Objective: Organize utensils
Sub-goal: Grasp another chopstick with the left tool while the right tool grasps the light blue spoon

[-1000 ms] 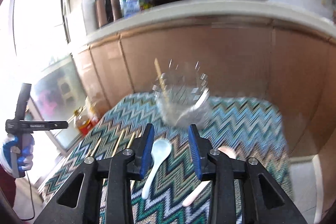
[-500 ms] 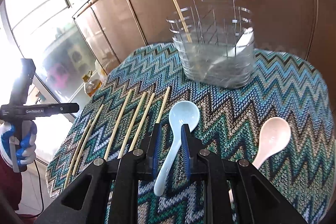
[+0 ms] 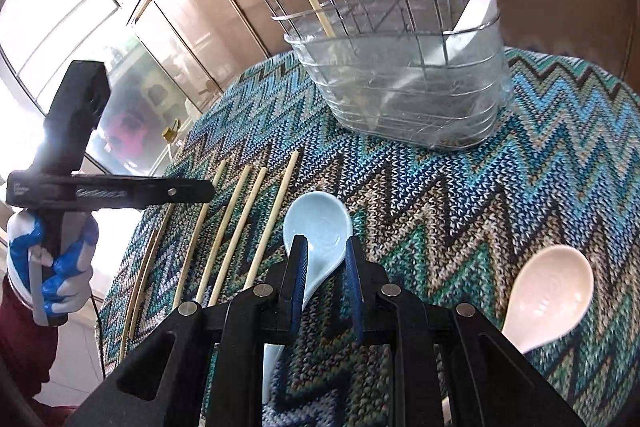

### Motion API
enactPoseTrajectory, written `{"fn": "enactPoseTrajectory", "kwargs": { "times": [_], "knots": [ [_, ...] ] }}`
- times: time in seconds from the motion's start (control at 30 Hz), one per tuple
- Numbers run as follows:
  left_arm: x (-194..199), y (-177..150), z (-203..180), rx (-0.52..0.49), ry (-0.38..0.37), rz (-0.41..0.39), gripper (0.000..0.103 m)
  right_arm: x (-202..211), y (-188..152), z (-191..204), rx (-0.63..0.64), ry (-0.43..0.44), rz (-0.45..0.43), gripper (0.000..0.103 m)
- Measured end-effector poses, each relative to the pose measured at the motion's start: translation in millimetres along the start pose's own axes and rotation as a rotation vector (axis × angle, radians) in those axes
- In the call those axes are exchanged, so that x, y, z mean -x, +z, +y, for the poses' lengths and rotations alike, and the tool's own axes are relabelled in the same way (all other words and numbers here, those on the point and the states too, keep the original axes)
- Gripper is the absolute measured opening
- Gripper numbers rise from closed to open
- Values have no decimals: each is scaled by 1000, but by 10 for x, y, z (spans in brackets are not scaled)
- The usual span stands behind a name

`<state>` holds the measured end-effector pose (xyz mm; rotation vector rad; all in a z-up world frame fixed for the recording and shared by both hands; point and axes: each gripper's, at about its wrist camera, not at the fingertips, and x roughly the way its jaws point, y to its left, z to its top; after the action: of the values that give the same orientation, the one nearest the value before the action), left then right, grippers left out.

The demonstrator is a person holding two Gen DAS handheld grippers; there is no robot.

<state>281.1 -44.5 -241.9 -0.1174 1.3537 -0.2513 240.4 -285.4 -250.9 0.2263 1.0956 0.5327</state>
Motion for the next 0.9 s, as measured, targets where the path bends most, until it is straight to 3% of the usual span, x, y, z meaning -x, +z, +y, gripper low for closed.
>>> {"fn": "enactPoseTrajectory", "kwargs": {
  "times": [0.2,0.57,0.63,0.7,0.9],
  "knots": [
    [-141,63,1,10,24,49,23,-138,124,-97,-1,37,34,20],
    [-315,155,-189,-3,55,110,19,-417,319,-140,53,110,137,21],
    [-351,190,-245,-1,60,122,19,-465,339,-149,57,120,150,18],
    [-379,220,-282,-2,69,130,19,-485,343,-129,62,129,152,9],
    [-434,313,-237,37,71,116,7,-437,296,-30,84,119,130,9]
  ]
}}
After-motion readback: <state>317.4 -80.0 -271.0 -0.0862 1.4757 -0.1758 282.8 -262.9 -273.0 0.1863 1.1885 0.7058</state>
